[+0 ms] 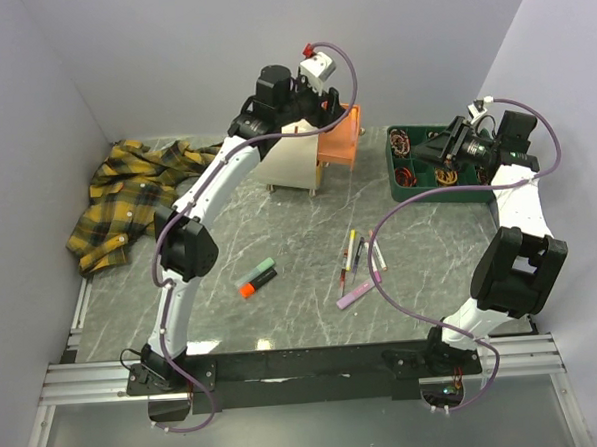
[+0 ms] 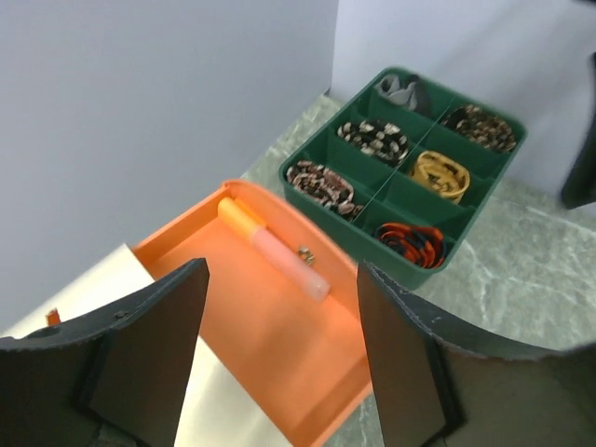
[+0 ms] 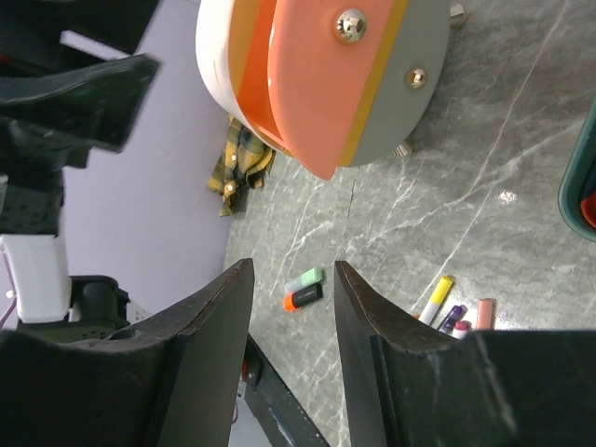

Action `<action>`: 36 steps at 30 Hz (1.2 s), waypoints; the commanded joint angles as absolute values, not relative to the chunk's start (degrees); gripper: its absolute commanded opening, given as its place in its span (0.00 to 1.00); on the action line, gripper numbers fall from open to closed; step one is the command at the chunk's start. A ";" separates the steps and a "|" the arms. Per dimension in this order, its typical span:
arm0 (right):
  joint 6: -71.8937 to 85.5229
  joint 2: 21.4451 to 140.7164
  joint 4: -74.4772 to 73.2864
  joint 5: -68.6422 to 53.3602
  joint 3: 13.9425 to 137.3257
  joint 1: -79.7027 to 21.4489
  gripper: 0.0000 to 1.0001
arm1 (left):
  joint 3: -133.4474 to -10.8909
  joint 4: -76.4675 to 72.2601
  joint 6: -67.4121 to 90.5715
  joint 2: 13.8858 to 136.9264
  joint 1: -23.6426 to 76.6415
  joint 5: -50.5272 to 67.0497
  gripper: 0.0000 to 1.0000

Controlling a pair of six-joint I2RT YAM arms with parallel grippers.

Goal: Sort the stationery into containers
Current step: Pick up the pen from the center of the board.

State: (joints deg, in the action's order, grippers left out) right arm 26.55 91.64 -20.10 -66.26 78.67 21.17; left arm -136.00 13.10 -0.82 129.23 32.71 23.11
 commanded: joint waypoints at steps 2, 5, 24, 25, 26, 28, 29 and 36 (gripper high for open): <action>26.46 90.26 -18.02 -66.80 78.57 21.62 0.48 | -134.75 14.84 -2.63 115.61 34.54 23.12 0.73; 26.19 90.09 -18.19 -66.88 78.40 21.62 0.48 | -122.12 19.68 -5.96 105.26 34.54 19.08 0.74; 26.63 90.35 -18.02 -66.44 78.05 21.36 0.47 | -57.05 26.54 -21.35 79.27 34.45 7.21 0.65; 26.54 90.18 -18.10 -66.36 77.96 21.44 0.48 | -57.04 26.63 -21.36 79.97 34.45 7.38 0.65; 26.46 90.09 -18.11 -66.36 77.70 21.53 0.47 | -56.95 26.54 -21.01 81.46 34.45 7.56 0.65; 26.11 89.74 -18.28 -66.36 77.61 21.44 0.47 | -57.30 26.37 -20.66 83.31 34.45 8.08 0.64; 26.02 89.65 -18.46 -66.36 77.43 21.45 0.47 | -57.65 26.19 -20.05 84.97 34.45 8.00 0.63; 25.75 89.12 -18.63 -66.27 76.99 21.53 0.47 | -59.33 25.23 -18.72 91.66 34.54 7.91 0.61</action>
State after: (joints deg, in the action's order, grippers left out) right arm 26.48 91.64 -20.14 -66.17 77.30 21.17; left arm -56.60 26.96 -19.20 89.49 34.44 7.66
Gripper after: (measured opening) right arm 0.476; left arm 0.615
